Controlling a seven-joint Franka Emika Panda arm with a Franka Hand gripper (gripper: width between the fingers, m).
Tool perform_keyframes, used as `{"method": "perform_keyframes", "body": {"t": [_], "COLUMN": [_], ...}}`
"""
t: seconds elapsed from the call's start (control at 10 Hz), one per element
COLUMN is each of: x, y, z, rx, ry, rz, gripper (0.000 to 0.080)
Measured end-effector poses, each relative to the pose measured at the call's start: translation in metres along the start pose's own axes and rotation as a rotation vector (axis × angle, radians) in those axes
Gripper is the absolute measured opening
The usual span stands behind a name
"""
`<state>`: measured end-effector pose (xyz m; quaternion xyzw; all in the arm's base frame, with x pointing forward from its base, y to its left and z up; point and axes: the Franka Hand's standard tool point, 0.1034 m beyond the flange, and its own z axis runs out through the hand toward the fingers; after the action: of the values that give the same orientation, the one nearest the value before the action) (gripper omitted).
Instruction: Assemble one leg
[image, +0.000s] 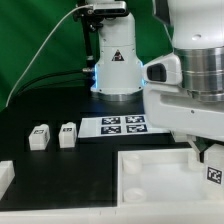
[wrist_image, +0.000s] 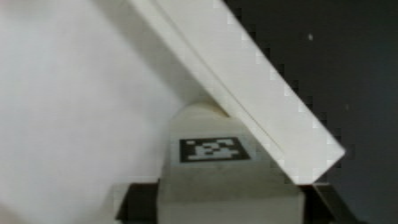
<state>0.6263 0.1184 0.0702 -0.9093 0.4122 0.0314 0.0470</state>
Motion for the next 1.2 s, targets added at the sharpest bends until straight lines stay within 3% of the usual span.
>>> {"method": "perform_keyframes", "body": {"t": [0.1,0.2,0.4,0.5,0.8,0.9,1.0,1.1,1.2], "x": [-0.0016,-0.0016,0.0002,0.0008,-0.0009,-0.0043,-0.0062,-0.0089,-0.007], "y": [-0.0014,-0.0027,-0.0006,0.0007,0.0005,0.0003,-0.0001,-0.0023,-0.0015], "z": [0.0002,0.0003,0.0008,0.0011,0.003,0.0056,0.0053,0.0041,0.0043], "rx": [0.003,0.026,0.101,0.113,0.108,0.099,0.077,0.057,0.058], "ry": [0.015,0.03,0.025,0.019,0.028,0.029,0.037,0.044,0.05], "rz": [0.183,0.37,0.691,0.72,0.597,0.494,0.296,0.131,0.049], "gripper": [0.03,0.03,0.03,0.03,0.03,0.0518,0.0518,0.0623,0.0641]}}
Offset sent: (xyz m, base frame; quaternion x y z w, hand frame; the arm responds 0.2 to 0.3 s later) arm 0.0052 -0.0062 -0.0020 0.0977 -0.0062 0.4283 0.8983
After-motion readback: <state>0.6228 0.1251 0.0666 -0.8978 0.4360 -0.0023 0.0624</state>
